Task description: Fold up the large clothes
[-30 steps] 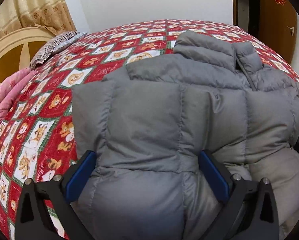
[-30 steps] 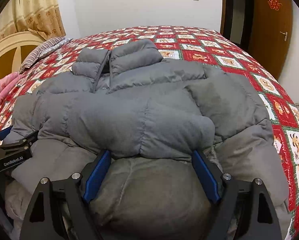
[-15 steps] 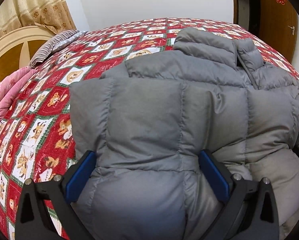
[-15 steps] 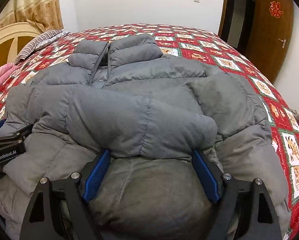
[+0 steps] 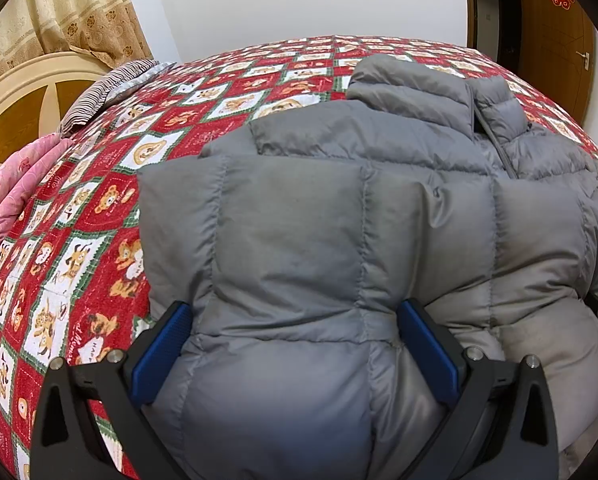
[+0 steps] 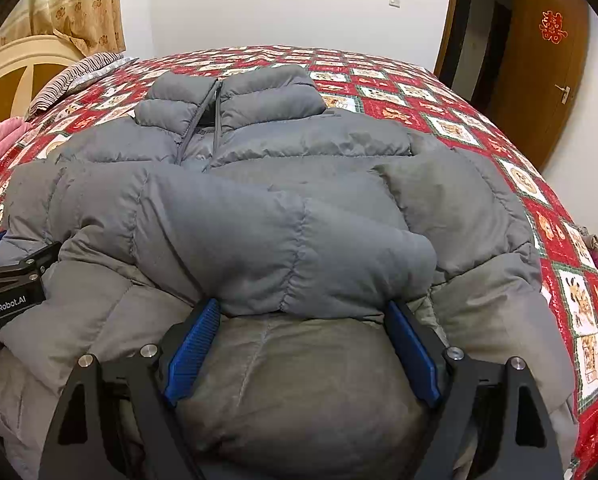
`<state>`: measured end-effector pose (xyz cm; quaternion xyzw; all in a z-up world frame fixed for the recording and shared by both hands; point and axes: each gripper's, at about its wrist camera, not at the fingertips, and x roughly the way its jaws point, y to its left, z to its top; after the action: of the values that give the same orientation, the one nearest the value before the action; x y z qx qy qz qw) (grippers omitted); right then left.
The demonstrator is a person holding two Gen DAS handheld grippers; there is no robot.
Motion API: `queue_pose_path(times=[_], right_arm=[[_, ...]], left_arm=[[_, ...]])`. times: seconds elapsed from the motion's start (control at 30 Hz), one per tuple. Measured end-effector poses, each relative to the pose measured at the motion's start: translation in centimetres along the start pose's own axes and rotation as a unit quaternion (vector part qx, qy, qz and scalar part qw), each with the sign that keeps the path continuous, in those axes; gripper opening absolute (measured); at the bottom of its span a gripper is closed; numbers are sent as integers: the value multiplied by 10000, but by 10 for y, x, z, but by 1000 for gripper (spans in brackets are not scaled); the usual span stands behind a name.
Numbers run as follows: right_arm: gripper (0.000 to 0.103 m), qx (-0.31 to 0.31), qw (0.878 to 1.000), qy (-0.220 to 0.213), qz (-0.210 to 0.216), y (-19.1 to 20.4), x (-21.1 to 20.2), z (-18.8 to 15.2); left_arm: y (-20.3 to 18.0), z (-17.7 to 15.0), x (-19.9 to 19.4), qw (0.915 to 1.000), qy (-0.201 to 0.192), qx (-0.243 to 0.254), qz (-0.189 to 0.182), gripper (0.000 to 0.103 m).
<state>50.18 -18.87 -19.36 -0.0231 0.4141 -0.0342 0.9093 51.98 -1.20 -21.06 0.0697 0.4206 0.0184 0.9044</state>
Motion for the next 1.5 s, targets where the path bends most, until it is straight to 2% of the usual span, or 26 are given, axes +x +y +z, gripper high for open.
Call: queue_pose_path(times=[0.2,0.3,0.37,0.47,0.53,0.6,0.7,0.87,1.03,1.2,1.33,1.4,1.43,1.47,1.5], right_arm=[[84,-7,10000,-4,-8,0,0,0],[85,22,9999,31,105,-3,-3,2],[85,-49,9995,153,259,-8,-15,4],[85,130,9990,-88,417,-28,-45,17],[85,290,9981,-275,459,-41,-58,37],[89,511,9968,-282,549,-48,-56,62],[89,689,9954,-95,652,-49,-30,104],[89,1096,9919,230,593,-49,31,164],[89,1485,9864,383,595,-46,73,205],[89,1261,9887,653,483,-34,106,227],[89,1430,9837,925,569,-36,123,227],[89,1181,9862,1062,475,-30,127,225],[88,1073,9871,1090,470,-28,128,224],[86,995,9877,1124,443,-27,128,222],[68,974,9872,1171,467,-27,127,220]], left_arm=[[0,1,-1,10000,1,16,6,103],[11,7,-11,9996,244,-38,-111,103],[20,16,-30,9999,67,-34,-122,103],[39,42,-55,9988,-386,-166,-233,103],[43,64,-49,9987,-293,-255,-333,103],[44,82,-34,9986,-160,-334,-382,103],[34,108,-6,9990,-68,-391,-193,103],[21,156,31,9981,52,-594,-132,103],[1,203,62,9972,226,-670,-262,103],[-26,222,85,9982,407,-424,-139,103],[-39,220,97,9979,565,-239,-215,103],[-46,215,98,9983,564,-35,-160,89],[-48,214,99,9979,601,41,-237,74],[-48,213,99,9972,652,60,-365,65],[-47,211,96,9962,696,59,-527,42]])
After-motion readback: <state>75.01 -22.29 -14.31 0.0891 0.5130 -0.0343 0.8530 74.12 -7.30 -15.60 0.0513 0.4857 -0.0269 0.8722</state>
